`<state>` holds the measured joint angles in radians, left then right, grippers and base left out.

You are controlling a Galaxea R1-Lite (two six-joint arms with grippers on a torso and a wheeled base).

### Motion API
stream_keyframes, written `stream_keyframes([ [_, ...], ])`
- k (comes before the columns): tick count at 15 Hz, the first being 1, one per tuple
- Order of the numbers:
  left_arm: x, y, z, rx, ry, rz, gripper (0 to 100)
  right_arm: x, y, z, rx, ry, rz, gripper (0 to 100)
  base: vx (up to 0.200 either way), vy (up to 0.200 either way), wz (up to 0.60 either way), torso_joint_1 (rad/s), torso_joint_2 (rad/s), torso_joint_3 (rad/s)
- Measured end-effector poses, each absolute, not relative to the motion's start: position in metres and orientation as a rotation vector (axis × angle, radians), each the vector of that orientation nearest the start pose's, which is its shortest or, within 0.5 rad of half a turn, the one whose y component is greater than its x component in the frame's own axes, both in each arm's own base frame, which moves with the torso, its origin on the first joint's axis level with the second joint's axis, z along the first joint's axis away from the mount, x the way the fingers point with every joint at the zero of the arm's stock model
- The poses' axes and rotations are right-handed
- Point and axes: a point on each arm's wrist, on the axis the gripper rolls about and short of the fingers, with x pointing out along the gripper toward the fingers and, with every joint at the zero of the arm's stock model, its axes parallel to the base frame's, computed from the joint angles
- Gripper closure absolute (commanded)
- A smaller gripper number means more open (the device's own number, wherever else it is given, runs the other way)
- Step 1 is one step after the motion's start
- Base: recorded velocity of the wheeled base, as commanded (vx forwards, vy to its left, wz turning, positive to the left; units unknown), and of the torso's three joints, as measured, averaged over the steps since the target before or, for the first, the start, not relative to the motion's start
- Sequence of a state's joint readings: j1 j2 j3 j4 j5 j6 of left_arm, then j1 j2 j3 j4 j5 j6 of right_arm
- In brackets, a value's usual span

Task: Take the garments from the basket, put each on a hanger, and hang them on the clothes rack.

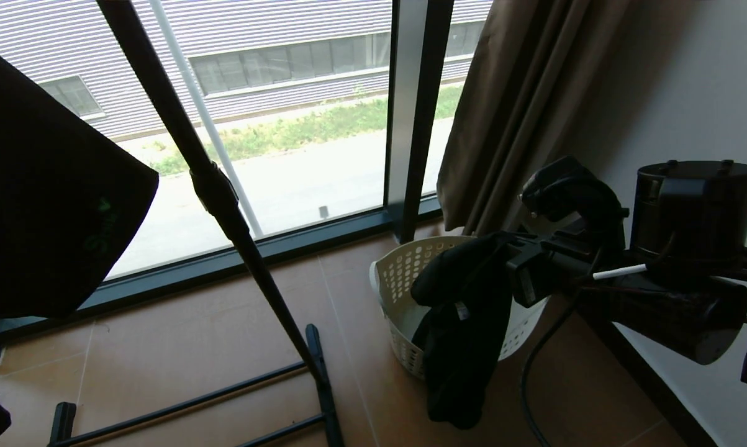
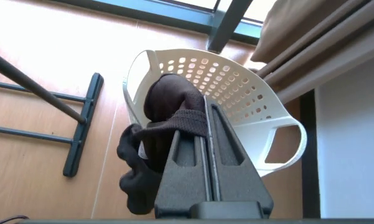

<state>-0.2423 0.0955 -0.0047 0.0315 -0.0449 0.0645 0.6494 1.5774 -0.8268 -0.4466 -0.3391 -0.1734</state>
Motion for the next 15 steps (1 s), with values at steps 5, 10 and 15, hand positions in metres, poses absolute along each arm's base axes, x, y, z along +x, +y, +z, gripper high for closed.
stream_keyframes([
  [5,-0.0159,0.0029,0.0755,0.075,0.112,-0.289,0,0.2280,0.1606,0.2022,-0.316,0.238,0.321,100,0.000,0.000,0.00,0.018,-0.31,-0.084],
  [10,-0.0159,0.0029,0.0755,0.074,0.112,-0.291,0,0.2288,0.1607,0.2001,-0.320,0.245,0.320,100,0.000,0.000,0.00,0.088,-0.45,-0.169],
  [15,-0.0160,0.0029,0.0755,0.074,0.111,-0.292,0,0.2286,0.1608,0.1995,-0.321,0.247,0.321,100,0.000,0.000,0.00,0.131,-0.49,-0.159],
])
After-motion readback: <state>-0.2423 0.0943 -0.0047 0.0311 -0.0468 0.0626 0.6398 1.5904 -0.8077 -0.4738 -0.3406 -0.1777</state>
